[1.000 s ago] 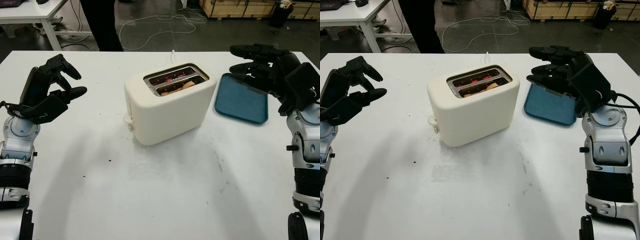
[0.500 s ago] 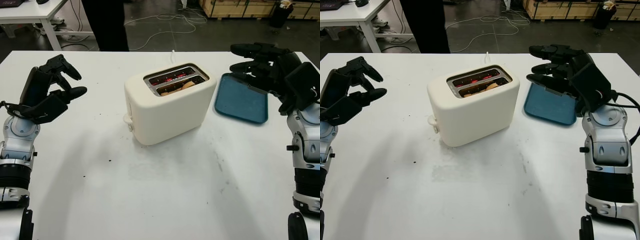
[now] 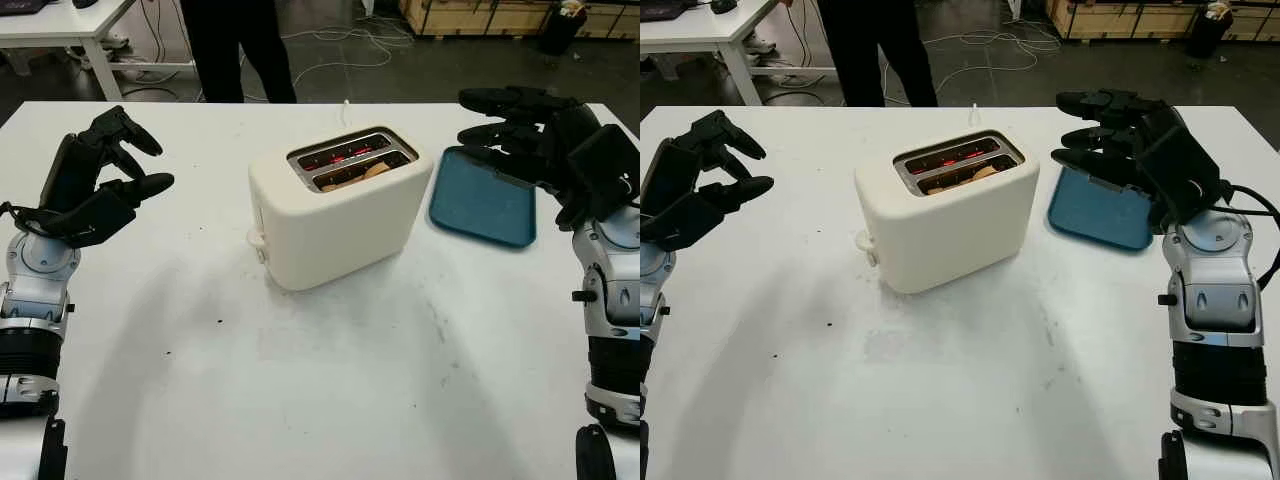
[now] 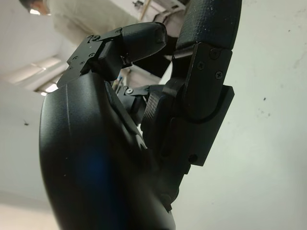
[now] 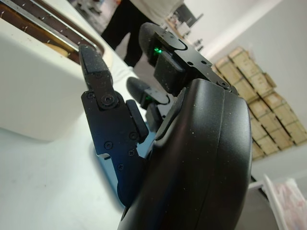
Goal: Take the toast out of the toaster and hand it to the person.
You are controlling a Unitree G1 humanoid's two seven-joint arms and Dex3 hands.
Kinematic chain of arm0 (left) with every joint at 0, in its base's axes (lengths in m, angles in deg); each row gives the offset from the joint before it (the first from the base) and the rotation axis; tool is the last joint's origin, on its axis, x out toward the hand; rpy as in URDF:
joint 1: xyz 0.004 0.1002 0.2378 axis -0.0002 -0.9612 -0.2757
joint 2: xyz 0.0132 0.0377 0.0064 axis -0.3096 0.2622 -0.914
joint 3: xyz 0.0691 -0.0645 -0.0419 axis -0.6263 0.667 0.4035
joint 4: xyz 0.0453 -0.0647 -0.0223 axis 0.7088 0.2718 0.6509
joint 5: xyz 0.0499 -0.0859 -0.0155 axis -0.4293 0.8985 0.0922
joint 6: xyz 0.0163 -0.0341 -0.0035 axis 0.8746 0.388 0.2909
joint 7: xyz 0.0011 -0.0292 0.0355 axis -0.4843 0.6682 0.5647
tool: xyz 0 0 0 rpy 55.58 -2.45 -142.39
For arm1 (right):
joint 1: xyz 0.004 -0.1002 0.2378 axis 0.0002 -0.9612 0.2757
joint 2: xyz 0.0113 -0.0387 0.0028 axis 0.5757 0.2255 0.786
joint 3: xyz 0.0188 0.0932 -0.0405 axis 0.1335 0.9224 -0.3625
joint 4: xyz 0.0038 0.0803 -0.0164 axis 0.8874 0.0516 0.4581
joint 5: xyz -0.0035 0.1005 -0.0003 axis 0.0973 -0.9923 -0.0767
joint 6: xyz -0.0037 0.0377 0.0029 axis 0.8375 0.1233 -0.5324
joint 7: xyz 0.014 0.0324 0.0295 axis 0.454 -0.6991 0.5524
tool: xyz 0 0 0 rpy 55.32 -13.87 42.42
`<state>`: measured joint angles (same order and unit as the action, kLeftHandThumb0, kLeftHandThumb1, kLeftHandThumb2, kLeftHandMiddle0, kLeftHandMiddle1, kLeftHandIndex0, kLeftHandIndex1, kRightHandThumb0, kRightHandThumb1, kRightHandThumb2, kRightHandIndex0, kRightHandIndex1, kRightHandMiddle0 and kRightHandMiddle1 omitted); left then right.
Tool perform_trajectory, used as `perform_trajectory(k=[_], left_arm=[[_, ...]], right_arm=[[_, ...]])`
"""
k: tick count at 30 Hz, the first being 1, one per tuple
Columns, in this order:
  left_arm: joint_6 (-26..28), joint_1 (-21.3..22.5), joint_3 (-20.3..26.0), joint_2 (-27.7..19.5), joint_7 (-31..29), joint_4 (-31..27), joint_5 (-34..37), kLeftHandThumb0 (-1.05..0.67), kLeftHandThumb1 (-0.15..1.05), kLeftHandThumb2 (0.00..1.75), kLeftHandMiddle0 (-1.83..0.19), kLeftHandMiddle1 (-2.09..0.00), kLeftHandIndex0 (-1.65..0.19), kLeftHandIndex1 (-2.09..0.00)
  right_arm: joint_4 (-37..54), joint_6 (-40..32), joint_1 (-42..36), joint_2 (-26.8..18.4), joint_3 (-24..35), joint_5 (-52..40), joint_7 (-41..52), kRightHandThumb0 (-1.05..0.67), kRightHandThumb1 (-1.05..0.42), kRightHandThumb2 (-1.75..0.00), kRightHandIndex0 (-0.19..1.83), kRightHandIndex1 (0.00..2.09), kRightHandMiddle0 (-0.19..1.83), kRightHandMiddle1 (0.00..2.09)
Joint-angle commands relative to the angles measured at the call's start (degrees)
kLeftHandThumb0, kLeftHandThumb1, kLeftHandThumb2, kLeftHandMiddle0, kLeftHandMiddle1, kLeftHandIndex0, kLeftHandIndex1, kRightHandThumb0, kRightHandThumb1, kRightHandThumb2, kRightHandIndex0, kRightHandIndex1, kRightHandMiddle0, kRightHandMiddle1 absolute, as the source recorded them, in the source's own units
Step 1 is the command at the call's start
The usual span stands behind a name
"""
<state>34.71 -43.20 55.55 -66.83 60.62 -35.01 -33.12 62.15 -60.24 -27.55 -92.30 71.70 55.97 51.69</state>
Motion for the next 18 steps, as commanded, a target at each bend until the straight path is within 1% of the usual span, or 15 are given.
perform_trajectory(k=[1,6,9,14,18], left_arm=[[0.2,0.2,-0.4,0.4,-0.2,-0.6,0.2,-1.05,0.92,0.20,-0.48,-1.60,-0.32,-1.58],[0.1,0.1,-0.3,0.4,-0.1,-0.7,0.2,-1.05,0.92,0.21,-0.48,-1.60,-0.32,-1.58],[0.2,0.0,-0.2,0.3,0.0,-0.9,0.1,-1.05,0.92,0.21,-0.48,-1.60,-0.32,-1.58],[0.3,-0.2,-0.2,0.4,0.4,-1.0,-0.2,-1.05,0.92,0.21,-0.48,-1.60,-0.32,-1.58],[0.9,-0.4,0.0,0.8,-0.4,-1.6,1.0,-1.05,0.92,0.19,-0.46,-1.60,-0.31,-1.58]], right_arm=[[0.3,-0.3,0.4,-0.2,0.2,-0.2,-0.2,-0.37,-0.77,0.00,0.51,0.65,0.76,0.01],[0.6,-1.4,0.4,-0.2,0.3,-0.3,-0.4,-0.38,-0.76,0.00,0.52,0.65,0.76,0.01],[0.3,-0.2,0.3,-0.2,0.3,-0.2,-0.2,-0.38,-0.76,0.00,0.52,0.65,0.76,0.01],[0.5,-0.8,0.4,-0.3,0.2,-0.1,-0.4,-0.40,-0.76,0.00,0.52,0.65,0.76,0.01],[0.1,-0.2,0.4,-0.4,0.3,-0.1,-0.1,-0.41,-0.76,0.00,0.52,0.65,0.77,0.01]])
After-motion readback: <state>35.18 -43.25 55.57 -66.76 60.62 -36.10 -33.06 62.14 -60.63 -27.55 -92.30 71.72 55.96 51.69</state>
